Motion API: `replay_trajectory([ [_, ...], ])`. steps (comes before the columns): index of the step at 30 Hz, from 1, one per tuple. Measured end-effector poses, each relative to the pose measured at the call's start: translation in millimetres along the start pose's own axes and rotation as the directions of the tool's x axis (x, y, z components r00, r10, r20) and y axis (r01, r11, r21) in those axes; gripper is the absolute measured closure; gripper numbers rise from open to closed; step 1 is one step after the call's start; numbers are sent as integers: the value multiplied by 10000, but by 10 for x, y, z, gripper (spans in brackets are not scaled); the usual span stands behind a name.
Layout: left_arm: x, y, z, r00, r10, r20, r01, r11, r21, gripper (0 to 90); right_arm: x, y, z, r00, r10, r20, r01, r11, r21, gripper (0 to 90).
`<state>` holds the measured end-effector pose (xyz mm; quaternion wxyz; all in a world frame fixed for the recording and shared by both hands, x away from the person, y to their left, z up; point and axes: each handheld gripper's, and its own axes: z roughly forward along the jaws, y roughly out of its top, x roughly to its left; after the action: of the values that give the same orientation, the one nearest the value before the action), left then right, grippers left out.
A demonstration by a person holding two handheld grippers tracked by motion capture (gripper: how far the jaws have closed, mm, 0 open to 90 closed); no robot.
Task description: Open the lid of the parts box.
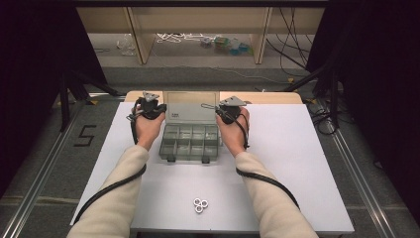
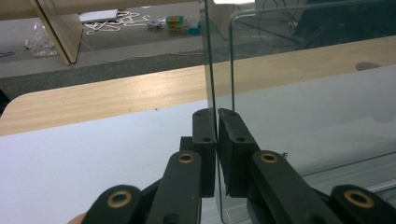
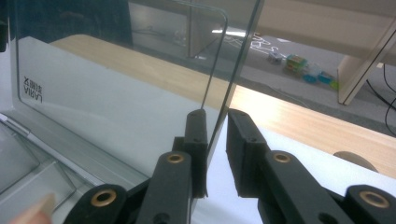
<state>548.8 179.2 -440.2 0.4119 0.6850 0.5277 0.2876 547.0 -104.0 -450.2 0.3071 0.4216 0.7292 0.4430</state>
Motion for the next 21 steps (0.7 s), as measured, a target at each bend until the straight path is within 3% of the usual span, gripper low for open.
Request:
replay_trajectory([
  [7, 5, -68, 40, 10000, 41, 19, -41, 9996, 269, 846, -10, 3, -14, 10000, 19, 72, -19, 9999, 112, 739],
  [14, 5, -62, -6, 9999, 148, 87, -149, 9998, 91, 785, -7, 42, -60, 9999, -82, -64, 81, 9999, -138, 559],
  [18, 15, -52, -94, 9989, 304, 345, -301, 9995, -78, 673, -23, 55, -116, 9979, -267, -593, 262, 9996, -98, 476],
  [21, 29, -47, -202, 9967, 154, 802, -122, 9991, -400, 544, -60, 41, -220, 9954, -513, -812, 491, 9984, -277, 435],
])
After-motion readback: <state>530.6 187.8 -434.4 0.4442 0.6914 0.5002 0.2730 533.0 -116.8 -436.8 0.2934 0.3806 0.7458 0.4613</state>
